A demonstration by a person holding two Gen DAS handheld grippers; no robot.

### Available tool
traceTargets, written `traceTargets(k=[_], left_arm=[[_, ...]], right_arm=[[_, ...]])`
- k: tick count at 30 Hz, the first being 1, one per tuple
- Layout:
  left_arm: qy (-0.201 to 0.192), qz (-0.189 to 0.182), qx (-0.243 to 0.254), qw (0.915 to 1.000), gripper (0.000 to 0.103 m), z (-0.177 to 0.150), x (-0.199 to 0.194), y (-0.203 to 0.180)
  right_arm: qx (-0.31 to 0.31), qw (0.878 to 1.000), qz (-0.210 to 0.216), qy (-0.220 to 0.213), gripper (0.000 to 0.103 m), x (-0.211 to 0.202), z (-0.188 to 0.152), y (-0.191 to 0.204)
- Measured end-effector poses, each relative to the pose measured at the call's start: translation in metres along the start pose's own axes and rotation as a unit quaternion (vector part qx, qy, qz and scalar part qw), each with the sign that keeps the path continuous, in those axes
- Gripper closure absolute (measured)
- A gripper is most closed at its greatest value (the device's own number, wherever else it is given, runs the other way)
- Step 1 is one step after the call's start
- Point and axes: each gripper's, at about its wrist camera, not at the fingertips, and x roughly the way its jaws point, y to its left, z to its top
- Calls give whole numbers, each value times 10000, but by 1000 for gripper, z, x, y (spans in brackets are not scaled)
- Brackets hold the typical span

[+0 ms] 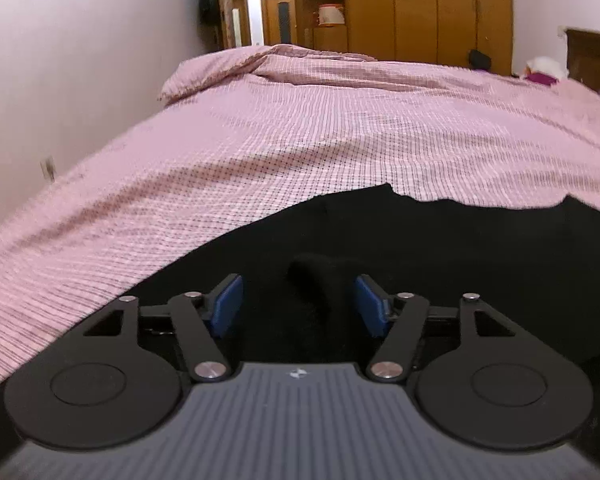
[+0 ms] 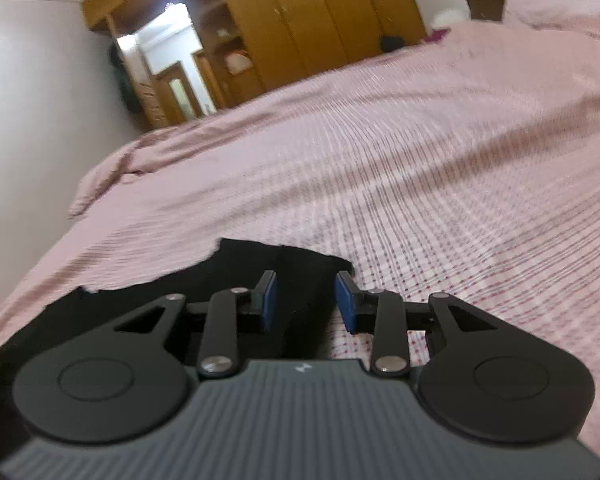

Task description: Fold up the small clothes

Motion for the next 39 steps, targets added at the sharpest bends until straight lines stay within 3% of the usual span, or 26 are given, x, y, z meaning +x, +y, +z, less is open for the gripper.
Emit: traceTargets(k=[5,8,14,19,21,22,31,39], left_arm=[[366,175,-18,9992,31,-16,18,-2],[310,129,-164,9993,26,-22,25,2],[271,70,-227,9994,24,-24,23,4],[265,84,-437,9987,24,-18,-4,13],[168,157,-474,9986,24,-18,-22,20],[116,216,-481,9985,24,-18,-32,24],[153,739,-838,9936,24,-35,-88,74],[443,850,-782,9923,24,-67,-112,96]], right_arm=[[-384,9980,9,492,66,-9,-19,17],[-447,9960,-229,742,68,9,-41,16],[-210,9977,-80,636,67,13,-45,8],[-136,9978,-64,649,62,6,-40,7],[-136,9978,-72,645,48,0,-38,11],[-134,9981,-56,602,47,-5,-37,15],[-401,9983,118,412,46,-52,-33,47],[-449,9972,169,579,46,-80,-48,60]])
